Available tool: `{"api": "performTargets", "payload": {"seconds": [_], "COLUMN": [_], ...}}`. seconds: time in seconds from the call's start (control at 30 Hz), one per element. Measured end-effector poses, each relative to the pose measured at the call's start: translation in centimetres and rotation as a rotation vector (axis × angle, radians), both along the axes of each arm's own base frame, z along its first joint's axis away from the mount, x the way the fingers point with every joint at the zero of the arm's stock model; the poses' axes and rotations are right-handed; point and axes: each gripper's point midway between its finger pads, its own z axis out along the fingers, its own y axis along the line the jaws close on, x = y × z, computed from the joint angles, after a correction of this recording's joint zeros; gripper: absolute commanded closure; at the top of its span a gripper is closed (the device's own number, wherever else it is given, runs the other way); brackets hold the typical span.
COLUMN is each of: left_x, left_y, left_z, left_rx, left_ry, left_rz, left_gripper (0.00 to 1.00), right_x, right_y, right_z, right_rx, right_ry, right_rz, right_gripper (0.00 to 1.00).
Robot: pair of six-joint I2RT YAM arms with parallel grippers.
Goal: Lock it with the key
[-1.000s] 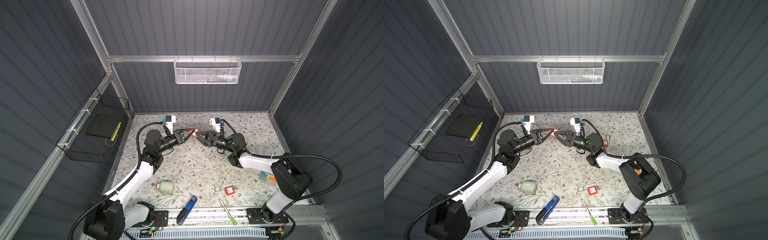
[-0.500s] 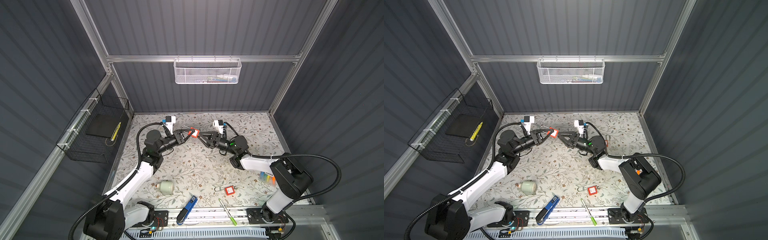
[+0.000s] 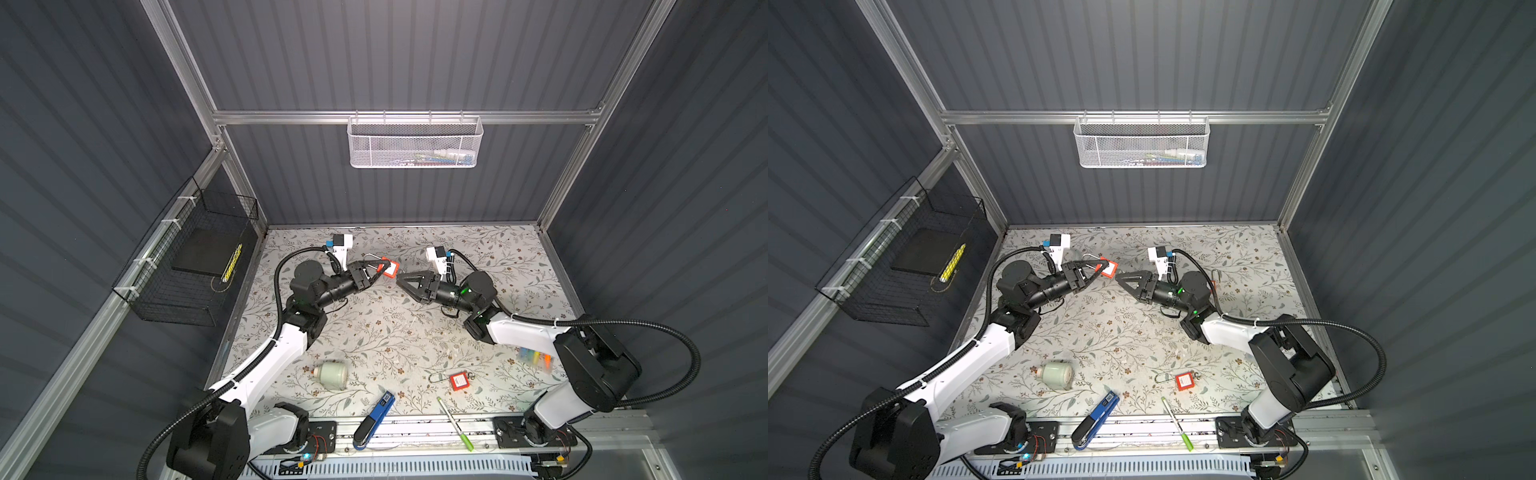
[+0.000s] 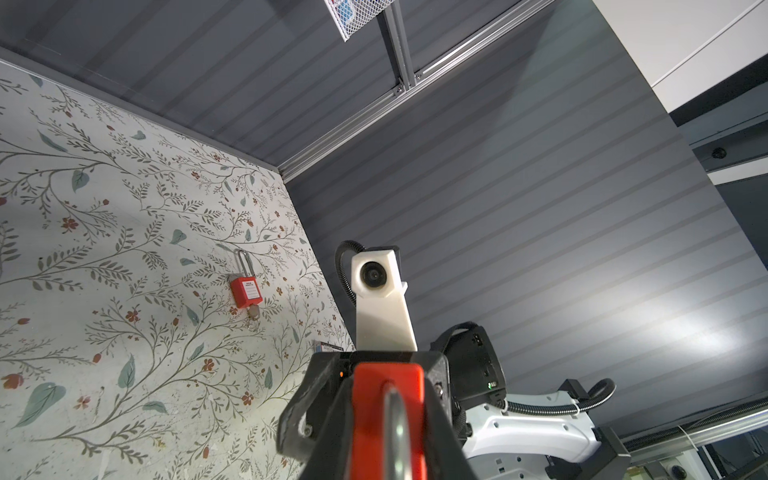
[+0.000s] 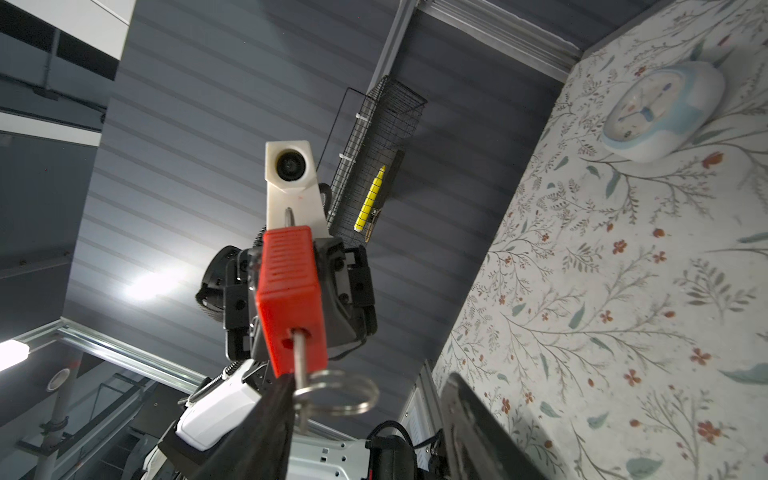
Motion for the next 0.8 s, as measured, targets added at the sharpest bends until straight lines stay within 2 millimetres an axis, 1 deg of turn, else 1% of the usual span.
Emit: {"api": "performTargets", "payload": {"seconds": [0.13,0.3,0.4,0.5,0.6,0.67,0.73,0.8], "left_x": [0.0,0.0,0.0,0.0,-0.1,-0.1,-0.1,-0.1], "left_y": [0.0,0.0,0.0,0.0,0.0,0.0,0.1,0.1], "left_z": [-0.3,0.0,0.1,0.1,0.1,0.2,0.3,0.4], "left_rx": [0.006,0.000,-0.002,-0.002,-0.002,-0.003,-0.004,-0.006], "left_ry": [0.013,0.000,-0.004,-0.004,-0.005,-0.008,-0.010,-0.013], "left_rz": [0.000,0.000,0.000,0.000,0.000,0.000,0.000,0.000], "left_gripper": [1.00,1.00,1.00,1.00,1.00,1.00,1.00,1.00], "right_x": [-0.2,-0.7,-1.2,-1.8,-1.7,-1.2,-0.9,-0.7], "right_y": [-0.2,-0.8,-1.6,-2.8,-4.2,-5.1,-5.7,-5.9], "right_z": [-0.6,-1.4,-0.8,0.7,2.1,2.6,2.8,2.7], "right_rx": [-0.081,-0.185,-0.224,-0.237,-0.241,-0.240,-0.241,-0.242], "right_ry": [-0.021,-0.059,-0.118,-0.197,-0.250,-0.266,-0.268,-0.265], "right_rz": [-0.015,-0.027,-0.051,-0.080,-0.117,-0.142,-0.154,-0.151], "right_gripper": [0.41,0.33,0.30,0.29,0.29,0.33,0.36,0.41]}}
